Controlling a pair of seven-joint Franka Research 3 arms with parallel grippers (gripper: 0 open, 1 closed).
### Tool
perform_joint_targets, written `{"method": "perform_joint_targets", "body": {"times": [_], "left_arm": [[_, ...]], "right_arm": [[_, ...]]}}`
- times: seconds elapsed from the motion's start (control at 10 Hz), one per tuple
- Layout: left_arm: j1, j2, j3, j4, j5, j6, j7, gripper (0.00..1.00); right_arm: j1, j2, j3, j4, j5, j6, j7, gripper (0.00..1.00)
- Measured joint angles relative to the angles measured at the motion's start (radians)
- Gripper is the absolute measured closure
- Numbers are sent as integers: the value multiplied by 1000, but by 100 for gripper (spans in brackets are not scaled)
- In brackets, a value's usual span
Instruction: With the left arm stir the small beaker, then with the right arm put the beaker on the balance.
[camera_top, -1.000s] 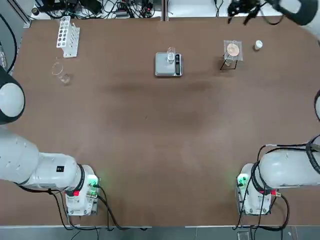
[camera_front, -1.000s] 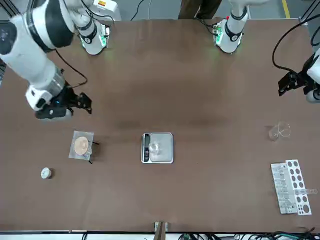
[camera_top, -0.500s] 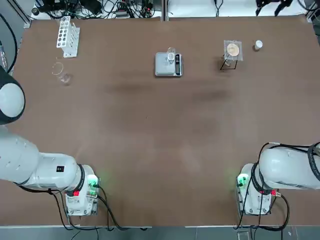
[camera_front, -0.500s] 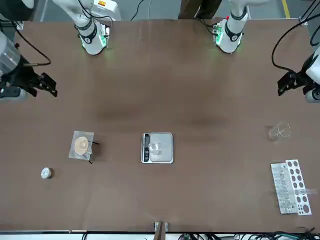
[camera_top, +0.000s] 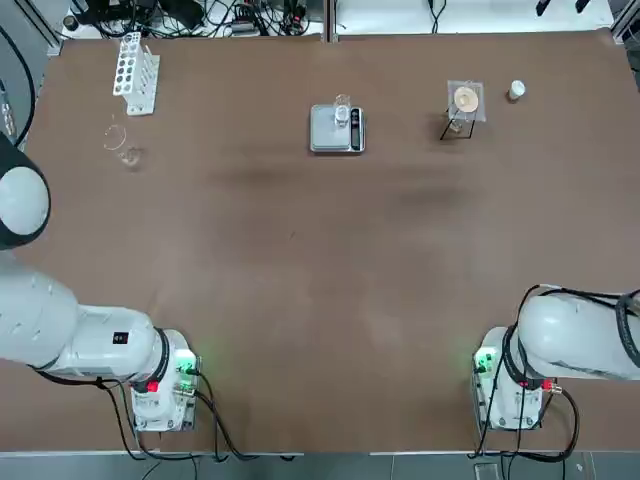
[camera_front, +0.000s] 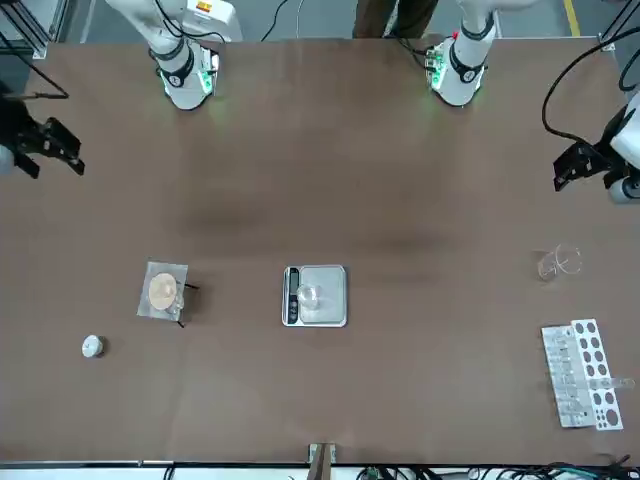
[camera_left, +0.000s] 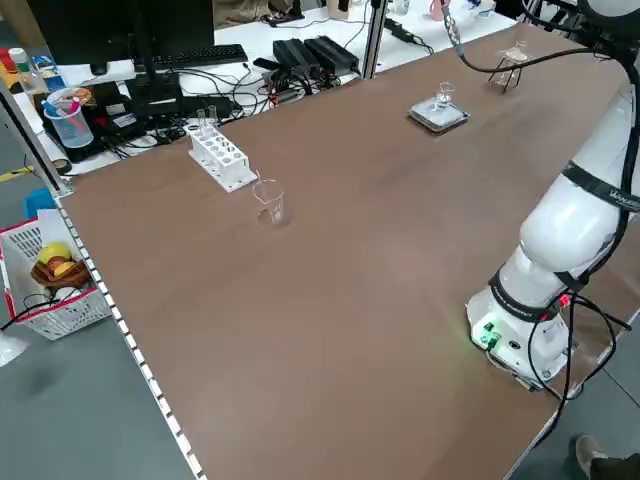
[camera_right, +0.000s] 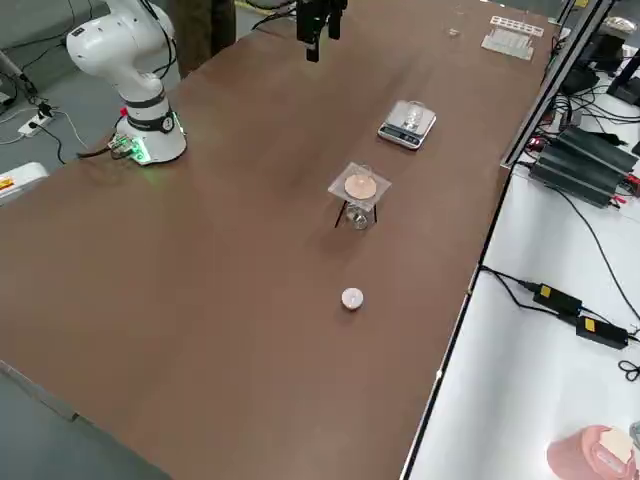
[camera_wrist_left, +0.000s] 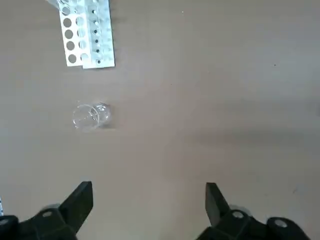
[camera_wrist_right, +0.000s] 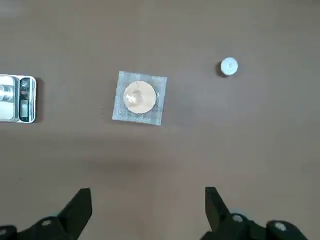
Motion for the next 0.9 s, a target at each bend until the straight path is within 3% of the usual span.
{"method": "perform_joint_targets", "body": {"times": [0.2,0.5,0.9], "left_arm": [[3,0,3,0,-25,-1,0,0],[6,0,10,0,-59,-1,1,0],[4,0,6,0,-59,-4,1,0]], "right_arm": [[2,-28,-4,9,-35,-6,-28,0],[99,-45,-123,25,-40,-47,30,0],[110,-42,-141,-40,-40,24,35,0]]}}
